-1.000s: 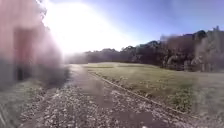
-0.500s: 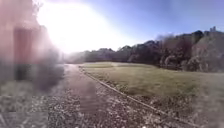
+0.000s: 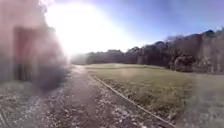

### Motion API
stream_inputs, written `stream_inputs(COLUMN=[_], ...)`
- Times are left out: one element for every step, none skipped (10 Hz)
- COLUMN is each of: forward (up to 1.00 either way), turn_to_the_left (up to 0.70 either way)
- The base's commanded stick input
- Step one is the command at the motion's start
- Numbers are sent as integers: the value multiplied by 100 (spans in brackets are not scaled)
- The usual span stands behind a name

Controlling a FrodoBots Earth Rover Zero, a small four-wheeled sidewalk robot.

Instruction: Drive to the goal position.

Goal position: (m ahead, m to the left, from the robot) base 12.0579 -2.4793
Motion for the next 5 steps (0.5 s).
stream_inputs(forward=[70,70,70,70,70], turn_to_the_left=[0,0,0,0,0])
